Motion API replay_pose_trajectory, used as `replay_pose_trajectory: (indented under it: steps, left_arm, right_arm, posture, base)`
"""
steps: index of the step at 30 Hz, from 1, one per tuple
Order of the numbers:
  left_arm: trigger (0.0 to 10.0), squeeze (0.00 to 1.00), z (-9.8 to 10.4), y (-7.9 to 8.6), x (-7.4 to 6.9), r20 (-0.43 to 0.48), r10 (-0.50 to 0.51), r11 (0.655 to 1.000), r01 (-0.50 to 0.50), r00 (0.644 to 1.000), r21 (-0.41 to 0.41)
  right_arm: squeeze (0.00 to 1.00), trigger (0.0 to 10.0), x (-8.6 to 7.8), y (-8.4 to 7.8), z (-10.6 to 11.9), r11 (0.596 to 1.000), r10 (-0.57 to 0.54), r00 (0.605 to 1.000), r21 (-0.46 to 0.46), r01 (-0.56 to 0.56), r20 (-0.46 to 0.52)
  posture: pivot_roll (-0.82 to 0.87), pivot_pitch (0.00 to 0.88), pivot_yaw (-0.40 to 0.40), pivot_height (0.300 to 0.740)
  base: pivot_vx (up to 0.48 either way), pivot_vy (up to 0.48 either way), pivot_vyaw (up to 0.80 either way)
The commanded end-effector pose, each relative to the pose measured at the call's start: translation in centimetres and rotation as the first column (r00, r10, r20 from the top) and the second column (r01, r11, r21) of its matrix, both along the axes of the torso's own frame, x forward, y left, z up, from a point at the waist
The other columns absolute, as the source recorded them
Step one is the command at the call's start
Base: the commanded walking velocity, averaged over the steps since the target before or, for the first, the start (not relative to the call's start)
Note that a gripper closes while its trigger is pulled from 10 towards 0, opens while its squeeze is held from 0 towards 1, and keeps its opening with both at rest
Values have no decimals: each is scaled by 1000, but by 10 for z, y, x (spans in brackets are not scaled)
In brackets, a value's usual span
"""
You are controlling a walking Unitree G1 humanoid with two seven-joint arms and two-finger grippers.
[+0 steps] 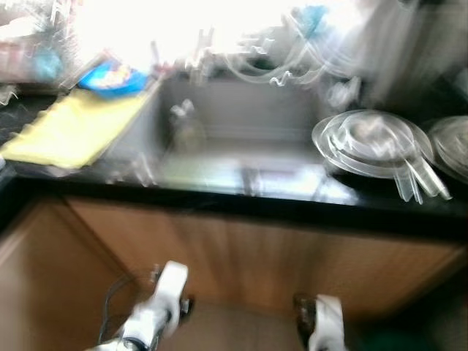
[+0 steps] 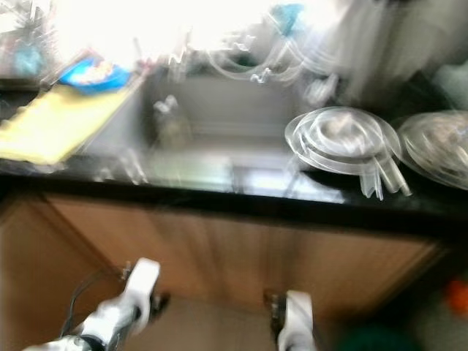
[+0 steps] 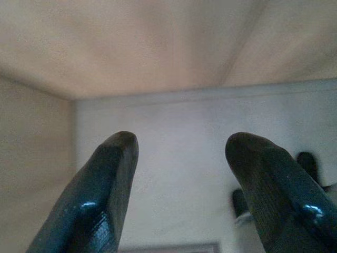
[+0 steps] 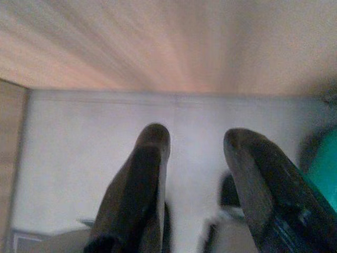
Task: Kitchen organization
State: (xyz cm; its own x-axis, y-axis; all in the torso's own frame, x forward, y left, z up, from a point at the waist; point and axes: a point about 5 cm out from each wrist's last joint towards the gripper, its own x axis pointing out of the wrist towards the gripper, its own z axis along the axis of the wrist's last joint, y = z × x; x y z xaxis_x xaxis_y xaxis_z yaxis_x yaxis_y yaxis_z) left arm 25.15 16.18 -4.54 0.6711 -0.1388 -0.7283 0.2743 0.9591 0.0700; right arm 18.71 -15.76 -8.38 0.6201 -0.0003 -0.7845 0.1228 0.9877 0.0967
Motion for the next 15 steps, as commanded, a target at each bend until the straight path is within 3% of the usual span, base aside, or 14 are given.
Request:
replay_pose_trajectory:
  steps: [1,9,15]
  left_arm:
    - [10000,0,-10,10,-15,-55,23,1000,-22,998,20]
    - [10000,0,-8,11,-11,-40,27,999,-26,999,21]
    - [10000,0,-6,10,-9,-25,27,999,-26,999,19]
  right_arm:
    - [0,10000,6,15,2,1000,13,1000,11,-13,-3]
    - [0,10000,13,17,6,1000,13,1000,8,-13,8]
    - [0,10000,2,1,1,1000,2,1000,15,-3,2]
  posture:
    - [-75,0,92,740]
    - [-74,0,93,740]
    - [-72,0,94,740]
  base:
    - [0,0,0]
    - [0,0,0]
    - [0,0,0]
